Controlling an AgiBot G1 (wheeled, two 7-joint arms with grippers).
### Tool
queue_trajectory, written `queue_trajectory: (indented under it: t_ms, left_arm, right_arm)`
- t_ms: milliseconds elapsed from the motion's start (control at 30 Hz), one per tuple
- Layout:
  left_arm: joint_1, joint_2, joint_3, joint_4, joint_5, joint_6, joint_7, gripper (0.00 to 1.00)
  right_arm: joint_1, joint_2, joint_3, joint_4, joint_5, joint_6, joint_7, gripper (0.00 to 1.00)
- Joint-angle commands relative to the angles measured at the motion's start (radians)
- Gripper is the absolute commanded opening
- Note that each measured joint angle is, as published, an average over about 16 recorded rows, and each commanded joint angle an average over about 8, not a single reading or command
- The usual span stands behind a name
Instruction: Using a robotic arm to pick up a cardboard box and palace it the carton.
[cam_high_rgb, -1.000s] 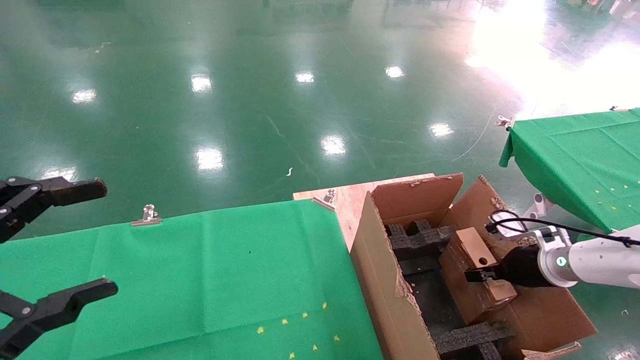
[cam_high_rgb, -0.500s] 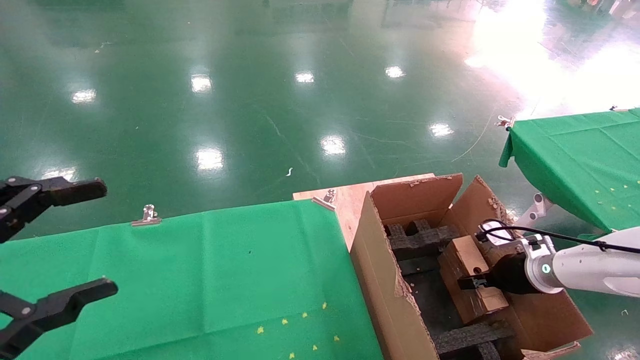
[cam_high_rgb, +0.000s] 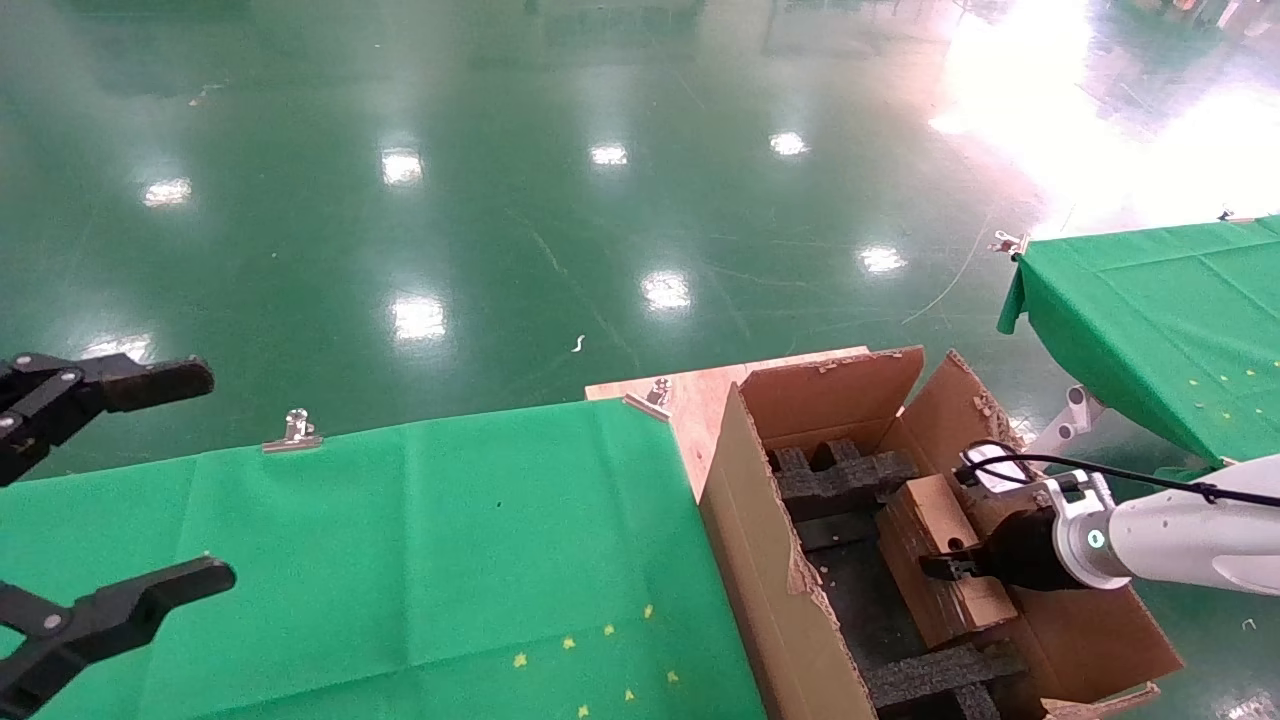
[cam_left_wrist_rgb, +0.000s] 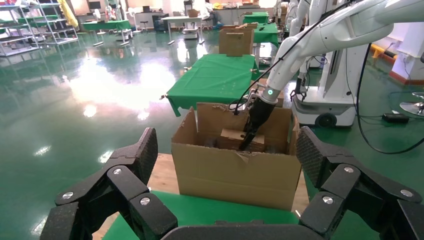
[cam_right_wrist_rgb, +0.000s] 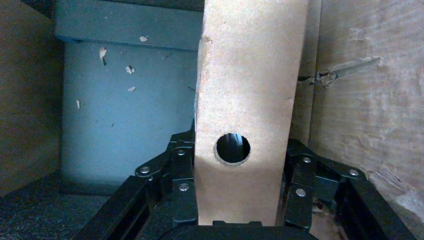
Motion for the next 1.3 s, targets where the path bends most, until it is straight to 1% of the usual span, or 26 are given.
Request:
queue_trajectory:
  t_ms: [33,433,767,933,1133,1233,1300]
  left_arm:
    - [0.000,0.000,0.000,0.000,0.000,0.000,0.000,1.00]
    - [0.000,0.000,0.000,0.000,0.000,0.000,0.000,1.00]
    - [0.000,0.000,0.000,0.000,0.000,0.000,0.000,1.00]
    - [0.000,0.000,0.000,0.000,0.000,0.000,0.000,1.00]
    - [0.000,0.000,0.000,0.000,0.000,0.000,0.000,1.00]
    - [0.000,0.000,0.000,0.000,0.000,0.000,0.000,1.00]
    - [0.000,0.000,0.000,0.000,0.000,0.000,0.000,1.00]
  right_arm:
    - [0.003,0.001,0.000,0.001,-0.001,-0.003,0.000,1.00]
    - [0.032,0.027,-0.004,0.046,-0.019,-0.008,0.012,1.00]
    - [0.089,0.077,0.001,0.138,-0.046,0.011,0.045,1.00]
    - [0.140,0.112,0.011,0.217,-0.061,0.013,0.071,1.00]
    - [0.220,0.153,0.030,0.347,-0.077,-0.007,0.100,1.00]
    - [0.254,0.174,0.048,0.431,-0.063,-0.027,0.095,1.00]
    - [0.268,0.189,0.064,0.491,-0.036,-0.045,0.071,1.00]
